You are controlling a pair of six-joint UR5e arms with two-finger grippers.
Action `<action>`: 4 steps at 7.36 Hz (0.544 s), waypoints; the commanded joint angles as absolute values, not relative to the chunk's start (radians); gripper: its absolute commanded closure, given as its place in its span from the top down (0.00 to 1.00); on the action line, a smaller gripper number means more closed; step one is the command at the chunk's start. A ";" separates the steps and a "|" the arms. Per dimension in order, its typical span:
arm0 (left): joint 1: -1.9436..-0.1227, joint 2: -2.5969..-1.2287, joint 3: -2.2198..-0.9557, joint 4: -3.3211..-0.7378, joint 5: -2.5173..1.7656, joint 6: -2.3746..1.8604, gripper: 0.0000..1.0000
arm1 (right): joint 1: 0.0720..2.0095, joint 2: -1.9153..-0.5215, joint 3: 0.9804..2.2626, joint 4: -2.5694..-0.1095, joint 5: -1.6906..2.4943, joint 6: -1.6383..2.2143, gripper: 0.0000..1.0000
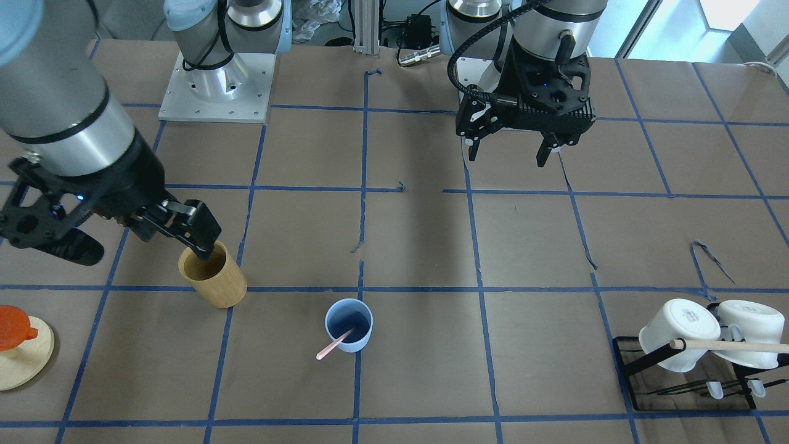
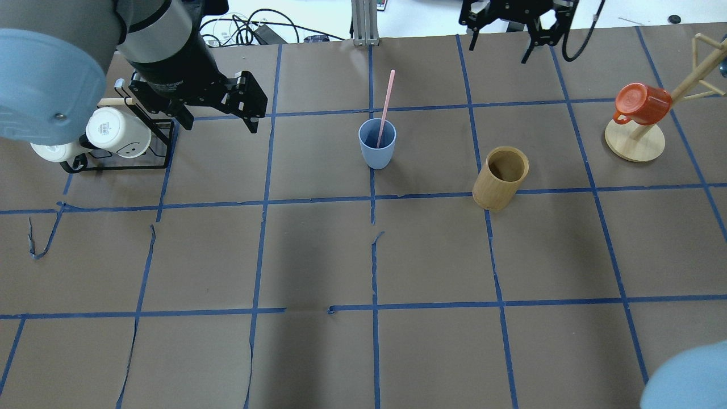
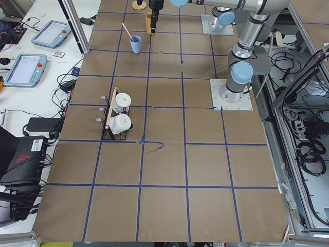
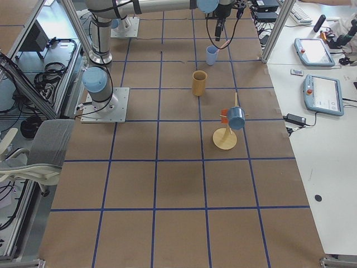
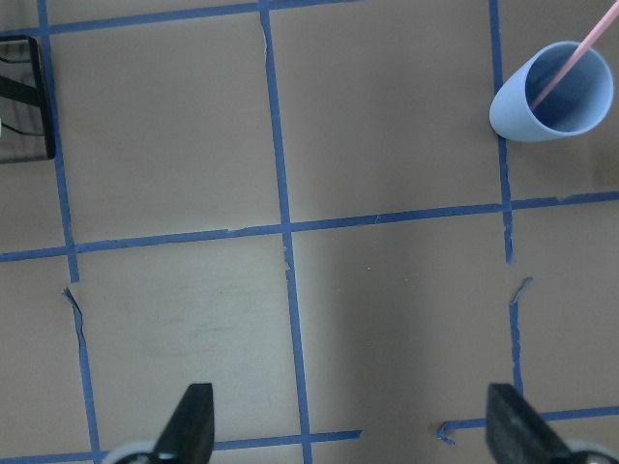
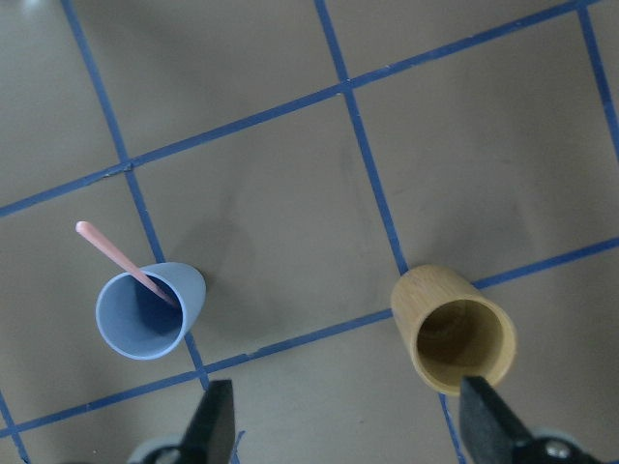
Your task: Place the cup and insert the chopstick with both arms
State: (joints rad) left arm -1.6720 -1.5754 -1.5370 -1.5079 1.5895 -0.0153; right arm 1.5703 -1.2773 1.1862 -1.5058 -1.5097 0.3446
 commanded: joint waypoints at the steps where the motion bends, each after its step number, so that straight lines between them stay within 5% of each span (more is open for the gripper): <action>1: -1.672 -1.574 -1.539 -1.508 1.591 -0.015 1.00 | 1.531 -1.337 1.198 -1.442 -1.523 0.292 0.84; 4: -1.672 -1.575 -1.539 -1.508 1.591 -0.015 1.00 | 1.496 -1.351 1.200 -1.454 -1.531 0.039 1.00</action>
State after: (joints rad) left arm -1.6720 -1.5751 -1.5385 -1.5079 1.5907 -0.0153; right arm 1.5218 -1.3396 1.1990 -1.4530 -1.5287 0.1262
